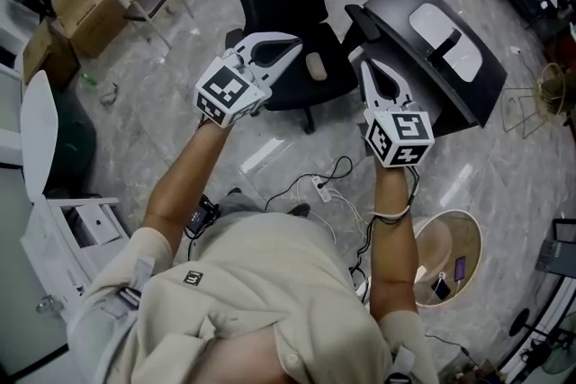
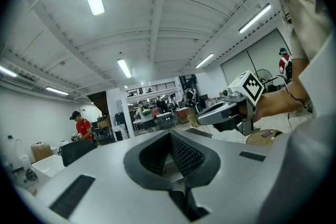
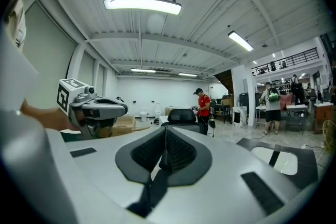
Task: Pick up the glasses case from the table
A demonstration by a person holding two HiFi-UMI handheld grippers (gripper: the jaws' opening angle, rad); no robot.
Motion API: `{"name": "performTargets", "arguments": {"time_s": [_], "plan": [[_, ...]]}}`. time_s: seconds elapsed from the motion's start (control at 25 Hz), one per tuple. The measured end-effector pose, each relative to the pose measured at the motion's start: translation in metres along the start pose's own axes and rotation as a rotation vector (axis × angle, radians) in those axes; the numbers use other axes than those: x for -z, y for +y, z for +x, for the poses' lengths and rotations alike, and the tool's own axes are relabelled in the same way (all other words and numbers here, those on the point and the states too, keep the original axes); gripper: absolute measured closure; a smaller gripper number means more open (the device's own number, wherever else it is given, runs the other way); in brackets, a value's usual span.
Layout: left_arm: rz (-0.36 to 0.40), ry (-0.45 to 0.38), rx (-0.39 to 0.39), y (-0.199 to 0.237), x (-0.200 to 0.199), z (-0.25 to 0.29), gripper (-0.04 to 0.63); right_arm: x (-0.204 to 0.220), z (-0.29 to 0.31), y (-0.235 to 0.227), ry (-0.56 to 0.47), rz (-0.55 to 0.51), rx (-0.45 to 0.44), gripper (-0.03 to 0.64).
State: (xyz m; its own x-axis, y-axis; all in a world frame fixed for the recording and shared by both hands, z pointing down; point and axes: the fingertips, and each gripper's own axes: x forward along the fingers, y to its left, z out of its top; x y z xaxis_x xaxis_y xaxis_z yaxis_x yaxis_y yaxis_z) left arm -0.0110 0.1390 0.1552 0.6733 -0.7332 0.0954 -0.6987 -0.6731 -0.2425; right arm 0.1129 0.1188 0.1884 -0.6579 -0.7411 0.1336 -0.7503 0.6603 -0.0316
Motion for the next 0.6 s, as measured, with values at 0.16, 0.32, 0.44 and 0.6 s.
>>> {"name": "performTargets", "arguments": {"time_s": [0.16,0.32,0.44,0.6], "plan": [[-0.002,0.012,0.007,-0.005,0.000,0.015,0.583,0.003,-0.002,-0.015,0.005,0.010,-0.001,0.592],[-0.004,0.023,0.027,-0.008,-0.002,0.029,0.583,0.004,-0.005,-0.028,0.009,0.027,0.011,0.592],[-0.008,0.022,0.045,-0.003,0.001,0.039,0.583,0.009,-0.002,-0.034,0.018,0.033,0.027,0.592],[-0.021,0.010,0.086,0.009,0.010,0.055,0.583,0.016,0.009,-0.041,0.037,0.038,0.063,0.592]]}}
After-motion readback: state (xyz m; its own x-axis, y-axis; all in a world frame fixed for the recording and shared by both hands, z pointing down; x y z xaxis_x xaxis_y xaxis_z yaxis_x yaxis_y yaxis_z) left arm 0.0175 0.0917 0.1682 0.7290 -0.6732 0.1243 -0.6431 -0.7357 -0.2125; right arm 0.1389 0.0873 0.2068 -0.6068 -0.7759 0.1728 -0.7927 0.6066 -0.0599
